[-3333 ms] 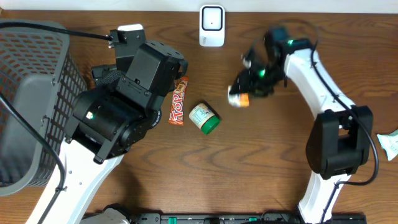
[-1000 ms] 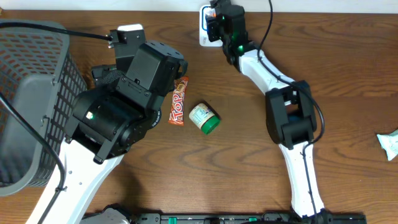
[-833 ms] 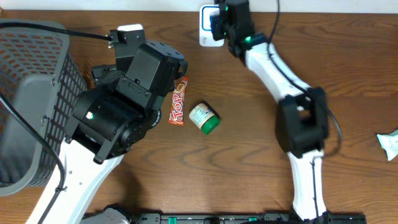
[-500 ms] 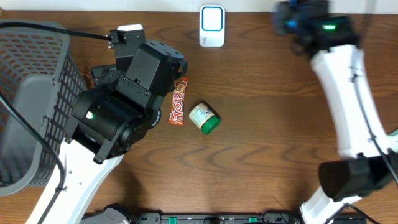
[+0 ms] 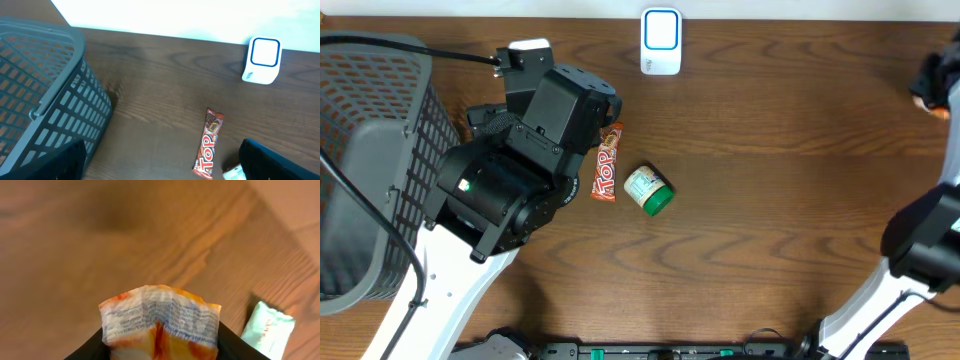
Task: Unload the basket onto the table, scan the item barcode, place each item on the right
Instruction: 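Carry the tissue pack to the right table edge and release it, then move the right gripper back over the green-lidded jar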
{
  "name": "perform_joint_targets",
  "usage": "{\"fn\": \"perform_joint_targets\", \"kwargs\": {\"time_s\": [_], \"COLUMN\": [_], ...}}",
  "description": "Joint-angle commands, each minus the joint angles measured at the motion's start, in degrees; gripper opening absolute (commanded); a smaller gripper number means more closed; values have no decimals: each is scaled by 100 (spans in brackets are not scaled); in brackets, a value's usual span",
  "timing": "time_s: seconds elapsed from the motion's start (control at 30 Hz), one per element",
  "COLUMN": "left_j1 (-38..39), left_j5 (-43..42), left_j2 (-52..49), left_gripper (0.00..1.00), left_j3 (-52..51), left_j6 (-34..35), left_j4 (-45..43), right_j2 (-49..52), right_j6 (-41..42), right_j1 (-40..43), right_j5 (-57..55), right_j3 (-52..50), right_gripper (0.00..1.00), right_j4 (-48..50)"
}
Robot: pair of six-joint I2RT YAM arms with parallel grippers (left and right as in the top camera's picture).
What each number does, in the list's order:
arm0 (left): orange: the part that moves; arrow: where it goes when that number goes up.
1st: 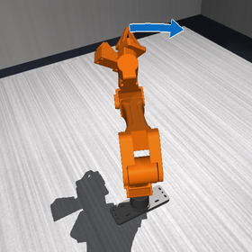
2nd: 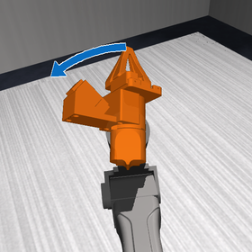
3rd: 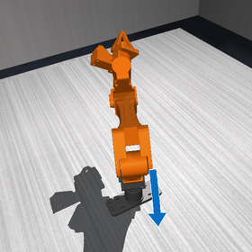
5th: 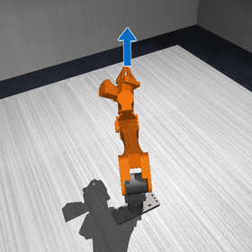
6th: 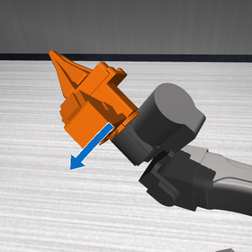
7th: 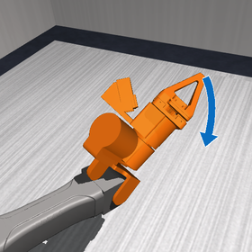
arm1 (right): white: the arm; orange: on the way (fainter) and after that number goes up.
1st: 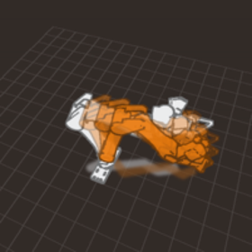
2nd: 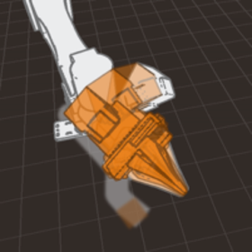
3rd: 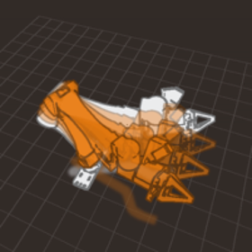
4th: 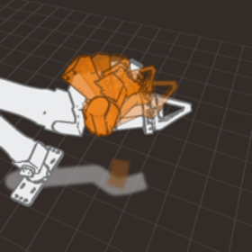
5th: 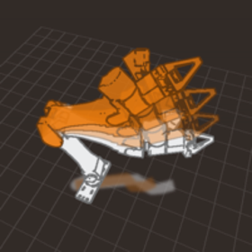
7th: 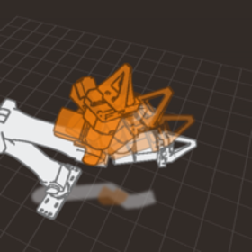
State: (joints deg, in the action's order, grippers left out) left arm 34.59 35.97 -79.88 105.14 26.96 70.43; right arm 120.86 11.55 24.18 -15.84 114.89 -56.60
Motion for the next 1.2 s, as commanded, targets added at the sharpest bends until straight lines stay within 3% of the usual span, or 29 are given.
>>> {"fn": "perform_joint_targets", "kwargs": {"time_s": [0.0, 0.27, 0.33, 0.47, 0.5, 0.67, 0.83, 0.93, 1.0, 1.07, 1.17], "left_j1": [-17, -17, -17, -17, -17, -17, -17, -17, -17, -17, -17], "left_j5": [90, 90, 90, 90, 90, 90, 90, 90, 90, 90, 90], "left_j2": [4, 4, 4, 4, 4, 4, 4, 4, 4, 4, 4], "left_gripper": [98, 98, 98, 98, 98, 98, 98, 98, 98, 98, 98], "left_j3": [46, 46, 46, 46, 46, 46, 46, 46, 46, 46, 46], "left_j6": [-31, -33, -31, -33, -33, -33, -33, -31, -31, -31, -33], "left_j4": [7, 7, 7, 7, 7, 7, 7, 7, 7, 7, 7], "right_j2": [586, 1580, 1565, 1392, 1309, 758, -48, -455, -601, -649, -632], "right_j6": [173, 28, -122, -306, -304, -28, 334, 584, 673, 667, 627], "right_j1": [269, 743, 822, 964, 1005, 1075, 1016, 903, 737, 494, -46], "right_j5": [247, 240, 240, 221, 223, 343, 1923, 3272, 4074, 4638, 4616], "right_j3": [-63, -63, -50, 236, 380, 1169, 1563, 1563, 1563, 1563, 1537], "right_gripper": [44, 45, 56, 95, 99, 99, 93, 70, 64, 66, 85], "right_j4": [-116, -256, -225, -291, -350, -649, -726, -758, -813, -927, -1300]}}
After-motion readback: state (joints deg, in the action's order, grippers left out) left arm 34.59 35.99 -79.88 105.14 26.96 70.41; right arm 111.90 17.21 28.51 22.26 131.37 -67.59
